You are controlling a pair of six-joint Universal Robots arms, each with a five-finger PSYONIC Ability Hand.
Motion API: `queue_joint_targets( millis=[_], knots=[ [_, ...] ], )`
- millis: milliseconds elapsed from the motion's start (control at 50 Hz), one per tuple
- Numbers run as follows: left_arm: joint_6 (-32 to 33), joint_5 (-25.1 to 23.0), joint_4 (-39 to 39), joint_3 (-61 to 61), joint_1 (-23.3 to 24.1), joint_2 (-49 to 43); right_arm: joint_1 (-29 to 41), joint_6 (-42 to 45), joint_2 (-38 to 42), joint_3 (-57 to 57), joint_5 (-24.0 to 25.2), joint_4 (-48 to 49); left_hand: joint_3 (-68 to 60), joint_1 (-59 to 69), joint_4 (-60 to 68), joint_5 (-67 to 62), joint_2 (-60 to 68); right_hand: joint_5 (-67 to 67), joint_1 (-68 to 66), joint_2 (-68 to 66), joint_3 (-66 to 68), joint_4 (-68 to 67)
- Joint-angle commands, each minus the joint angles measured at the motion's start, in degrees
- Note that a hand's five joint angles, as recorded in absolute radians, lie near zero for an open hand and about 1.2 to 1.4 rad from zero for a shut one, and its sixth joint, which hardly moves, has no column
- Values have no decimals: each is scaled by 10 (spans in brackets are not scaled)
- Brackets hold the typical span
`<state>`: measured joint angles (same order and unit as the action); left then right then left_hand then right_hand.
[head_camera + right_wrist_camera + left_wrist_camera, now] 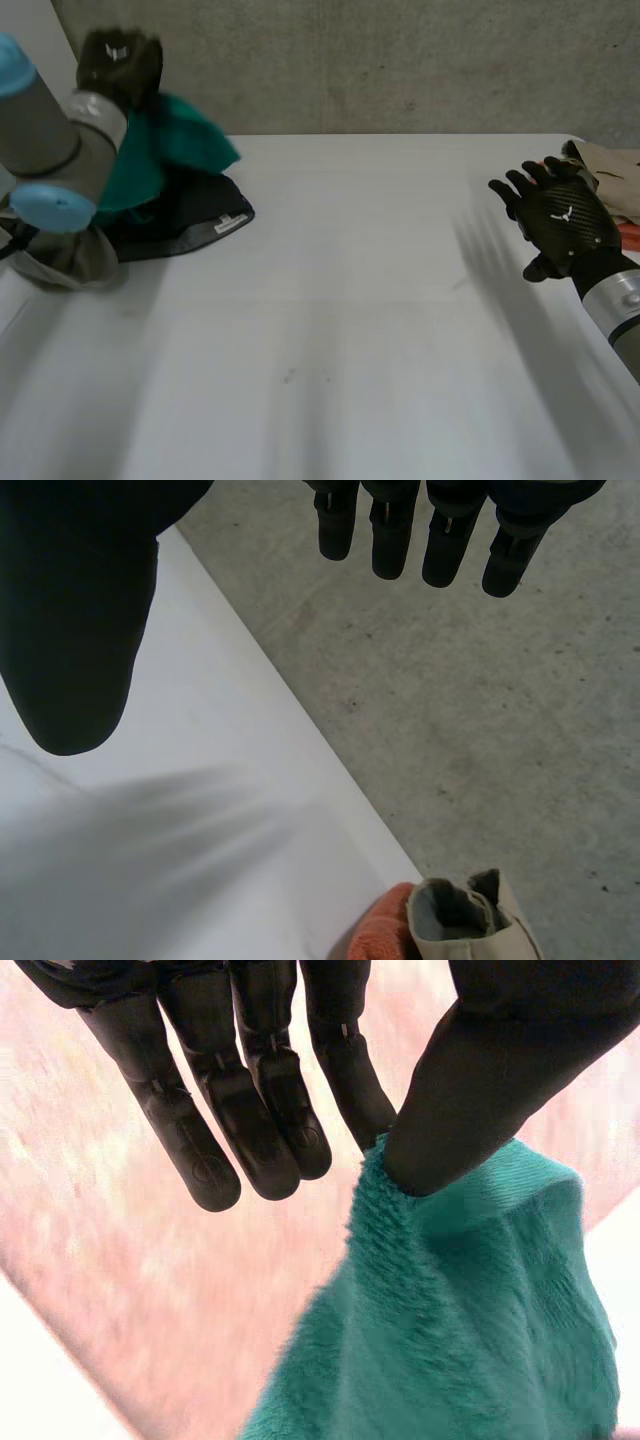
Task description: Fold the laundry.
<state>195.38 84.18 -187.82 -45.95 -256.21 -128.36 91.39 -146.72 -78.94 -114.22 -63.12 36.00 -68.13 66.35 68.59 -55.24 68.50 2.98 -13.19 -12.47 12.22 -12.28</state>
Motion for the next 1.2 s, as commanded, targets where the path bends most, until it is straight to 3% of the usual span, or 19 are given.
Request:
queue_joint_targets(
  millis=[20, 80, 180, 300, 440, 460, 480, 520, 580, 660, 760, 960, 1040, 1200],
  knots=[
    [-130, -3, 5, -20, 19, 92, -2, -1, -6, -5, -1, -1, -119, 136, 114, -148, 115, -30, 32, 25, -22, 23],
    [-138, -7, 12, -33, 44, 95, -14, -1, -10, -5, -1, -1, -119, 136, 114, -148, 115, -30, 32, 25, -22, 23],
    [-200, -39, 11, -52, 186, 146, -25, -5, -16, -2, -2, -1, -119, 136, 114, -148, 115, -30, 32, 25, -22, 23],
    [-263, -39, -29, -77, 212, 149, -25, -5, -21, -6, -3, -1, -119, 136, 114, -148, 115, -30, 32, 25, -22, 23],
    [-274, -41, -51, -77, 302, 28, -26, -5, -21, -9, -3, -1, -119, 136, 114, -148, 115, -30, 32, 25, -22, 23],
    [-274, -42, -50, -77, 306, 18, -25, -5, -21, -9, -3, -1, -36, 53, 31, -65, 32, -30, 32, 25, -22, 23],
    [-272, -41, -47, -77, 309, 5, -25, -5, -21, -9, -3, -1, 258, -241, -263, 229, -262, -30, 32, 25, -22, 23],
    [-264, -39, -45, -82, 311, 1, -25, -6, -20, -9, -4, -1, 431, -413, -435, 402, -434, -30, 32, 25, -22, 23],
    [-264, -38, -38, -92, 312, 7, -25, -5, -19, -10, -5, -10, 542, -524, -547, 513, -546, -30, 32, 25, -22, 23],
    [-249, -36, -18, -135, 286, 49, -24, -3, -19, -7, -5, -46, 539, -521, -543, 510, -542, -30, 32, 25, -22, 23],
    [-172, -40, -10, -200, 194, 118, -19, -4, -19, -2, -3, -74, 540, -523, -545, 512, -544, -30, 32, 25, -22, 23],
    [73, -75, 11, -294, 85, 80, -3, 4, -12, -7, -5, -77, 529, -511, -533, 500, -532, -30, 32, 25, -22, 23],
    [141, -113, 49, -310, 70, 38, -4, 4, -11, -8, -6, -77, 529, -511, -533, 500, -532, -30, 32, 25, -22, 23],
    [161, -137, 83, -312, 77, 0, -5, 5, -11, -8, -6, -76, 510, -493, -515, 481, -514, -30, 32, 25, -22, 23]
  ],
)
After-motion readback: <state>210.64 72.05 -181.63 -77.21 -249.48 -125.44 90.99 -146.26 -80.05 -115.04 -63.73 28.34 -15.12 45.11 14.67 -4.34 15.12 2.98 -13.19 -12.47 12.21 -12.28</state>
